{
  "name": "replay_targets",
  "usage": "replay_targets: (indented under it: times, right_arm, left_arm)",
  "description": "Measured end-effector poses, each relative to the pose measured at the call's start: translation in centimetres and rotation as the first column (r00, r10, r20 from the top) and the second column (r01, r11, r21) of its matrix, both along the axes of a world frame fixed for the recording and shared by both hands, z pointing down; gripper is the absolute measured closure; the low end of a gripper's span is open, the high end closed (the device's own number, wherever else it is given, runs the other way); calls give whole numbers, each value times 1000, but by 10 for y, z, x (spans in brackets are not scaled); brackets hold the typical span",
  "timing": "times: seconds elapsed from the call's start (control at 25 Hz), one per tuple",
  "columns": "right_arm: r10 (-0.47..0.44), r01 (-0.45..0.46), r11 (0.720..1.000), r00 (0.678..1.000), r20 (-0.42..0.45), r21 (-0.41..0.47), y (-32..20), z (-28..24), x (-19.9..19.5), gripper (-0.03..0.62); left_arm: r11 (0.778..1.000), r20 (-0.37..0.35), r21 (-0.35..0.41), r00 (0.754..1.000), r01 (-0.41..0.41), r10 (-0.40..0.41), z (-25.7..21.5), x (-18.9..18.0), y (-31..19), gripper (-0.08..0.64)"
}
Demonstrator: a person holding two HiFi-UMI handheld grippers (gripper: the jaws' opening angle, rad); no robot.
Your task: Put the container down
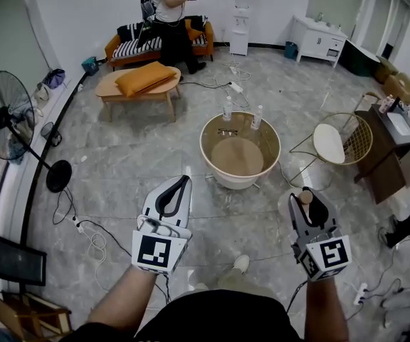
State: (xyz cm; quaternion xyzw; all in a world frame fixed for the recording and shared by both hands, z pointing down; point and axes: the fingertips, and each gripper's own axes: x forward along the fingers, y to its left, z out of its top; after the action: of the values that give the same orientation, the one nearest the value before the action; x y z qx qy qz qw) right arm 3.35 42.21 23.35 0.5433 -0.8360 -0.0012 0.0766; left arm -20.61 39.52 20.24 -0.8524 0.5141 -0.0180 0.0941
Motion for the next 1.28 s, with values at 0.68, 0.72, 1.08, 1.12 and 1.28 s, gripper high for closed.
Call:
replay_targets:
  times: [0.68,0.72,1.08,1.12,1.28]
  right_arm:
    - [-32,33,999,999,4,-22,-89,14,32,440]
    - [-38,38,999,999,1,-20,-93,13,32,440]
    - [-50,51,998,999,21,-44,-127,22,41,440]
    - [-54,55,997,998,20,-45,-131,23,42,440]
    - [-63,64,997,998,26,-47,-142,22,51,440]
  left_arm:
    - [999,-2,-37,1000,-1,1,16,44,-88,545]
    - [999,0,-41,1000,-1,1,17,45,-92,545]
    - [997,29,-70,999,16,-14,28,52,-124,545]
    - [997,32,-72,999,20,-18,28,53,-128,545]
    - [998,17,-66,1000,21,-20,24,65,-140,545]
